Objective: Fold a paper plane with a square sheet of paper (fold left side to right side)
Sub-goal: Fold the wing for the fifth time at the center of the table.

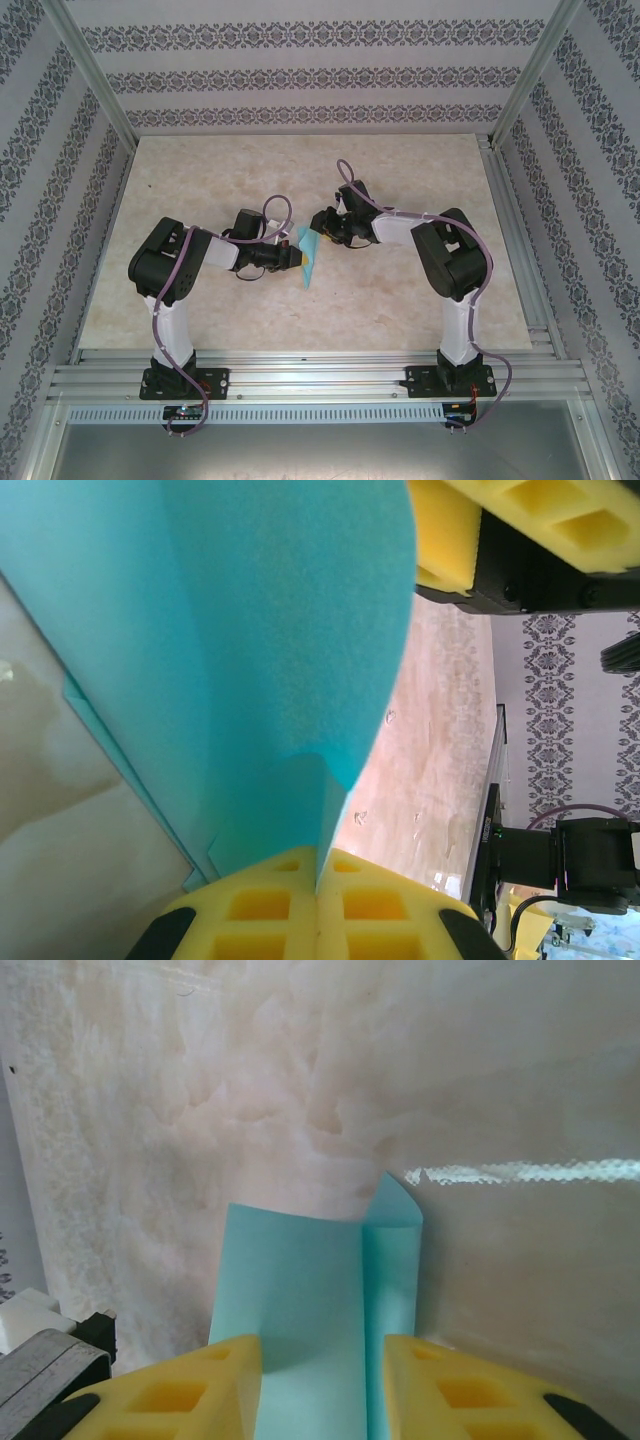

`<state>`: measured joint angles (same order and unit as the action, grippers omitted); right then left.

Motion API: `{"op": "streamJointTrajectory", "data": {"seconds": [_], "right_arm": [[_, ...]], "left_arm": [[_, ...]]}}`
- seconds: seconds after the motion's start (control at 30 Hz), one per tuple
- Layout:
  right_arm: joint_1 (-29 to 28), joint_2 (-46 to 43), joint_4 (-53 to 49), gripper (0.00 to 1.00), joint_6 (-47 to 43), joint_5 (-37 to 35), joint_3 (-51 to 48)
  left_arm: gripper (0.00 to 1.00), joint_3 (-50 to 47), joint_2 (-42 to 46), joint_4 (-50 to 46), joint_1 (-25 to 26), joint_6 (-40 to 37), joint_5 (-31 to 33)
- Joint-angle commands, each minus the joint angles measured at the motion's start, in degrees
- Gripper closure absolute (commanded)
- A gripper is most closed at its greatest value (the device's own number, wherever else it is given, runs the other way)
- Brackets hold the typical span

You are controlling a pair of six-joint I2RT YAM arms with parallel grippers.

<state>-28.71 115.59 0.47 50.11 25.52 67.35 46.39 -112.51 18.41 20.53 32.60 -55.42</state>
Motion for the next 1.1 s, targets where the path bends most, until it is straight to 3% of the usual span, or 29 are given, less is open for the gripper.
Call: {"op": "streamJointTrajectory", "data": {"seconds": [0.0,0.27,0.67,0.93,1.07], "right_arm": [[0.5,1.1,4.7,0.62,1.8,2.1,-1.0],[0.1,2.8,3.5,0.73,1.0,1.7,-1.0],[-0.1,4.5,1.0,0.72,-0.3,0.8,-0.6],[-0.1,4.6,0.8,0.72,-0.7,0.6,-0.4],[-0.1,4.7,0.6,0.72,-0.7,0.5,-0.3]], "left_arm": [[1.00,-1.9,-0.3,-4.0,-1.8,-3.2,3.7],[0.91,-0.6,2.0,-7.1,-1.9,-3.7,4.2],[0.54,4.1,9.7,-20.5,-2.1,-7.1,8.2],[0.46,5.1,11.2,-25.4,-1.7,-7.2,7.2],[0.43,3.1,14.6,-28.0,0.1,-6.9,11.5]]}}
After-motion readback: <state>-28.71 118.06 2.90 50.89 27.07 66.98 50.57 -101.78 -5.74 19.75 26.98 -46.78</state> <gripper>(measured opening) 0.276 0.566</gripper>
